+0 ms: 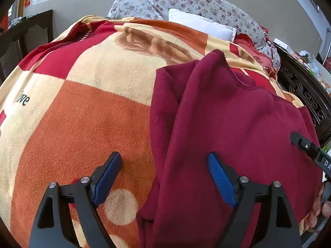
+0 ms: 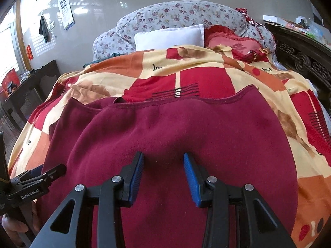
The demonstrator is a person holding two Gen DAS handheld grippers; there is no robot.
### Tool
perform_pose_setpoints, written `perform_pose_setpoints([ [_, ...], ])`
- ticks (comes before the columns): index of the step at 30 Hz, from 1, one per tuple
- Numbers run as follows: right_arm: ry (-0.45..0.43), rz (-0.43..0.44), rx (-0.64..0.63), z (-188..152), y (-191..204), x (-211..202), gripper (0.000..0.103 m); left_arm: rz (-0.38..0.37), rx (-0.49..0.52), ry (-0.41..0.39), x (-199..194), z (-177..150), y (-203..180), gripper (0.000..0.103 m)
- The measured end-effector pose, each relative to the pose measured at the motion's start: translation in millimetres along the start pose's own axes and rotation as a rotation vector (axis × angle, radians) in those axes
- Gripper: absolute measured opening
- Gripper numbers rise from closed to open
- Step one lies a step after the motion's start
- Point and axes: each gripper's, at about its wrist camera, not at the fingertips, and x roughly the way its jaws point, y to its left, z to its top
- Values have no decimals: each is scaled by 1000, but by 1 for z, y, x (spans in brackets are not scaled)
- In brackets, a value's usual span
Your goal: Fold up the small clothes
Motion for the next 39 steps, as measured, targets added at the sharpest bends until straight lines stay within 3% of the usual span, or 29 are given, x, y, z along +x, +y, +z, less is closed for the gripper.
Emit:
perform_pose_setpoints([
  [6, 7, 0, -3, 0, 0, 0, 44, -6, 7, 15, -7, 0, 1, 86],
  [11, -34, 66, 53, 6, -6, -17, 44, -37, 19, -27, -25, -1, 6, 86],
  [18, -47, 55, 11, 24, 10, -3, 42, -55, -49, -12, -23, -3, 21, 86],
  [23, -44, 131, -14, 40, 31, 9, 41, -88, -81, 2, -11, -6, 28, 87],
  [25, -23, 132, -72, 42, 48, 22, 41, -102, -90, -7, -8, -8, 30, 90],
  [28, 113, 84, -138, 39, 67, 64, 41, -102, -64, -26, -7, -11, 29, 91],
  [31, 76, 50, -190, 41, 80, 59, 41, -114, -48, -34, -7, -12, 29, 92],
  [36, 24, 276, -85, 55, 98, 28, 42, -149, -66, -33, -7, -13, 34, 93],
  [39, 55, 387, -73, 63, 127, 32, 48, -156, -49, -26, -8, -14, 34, 93],
])
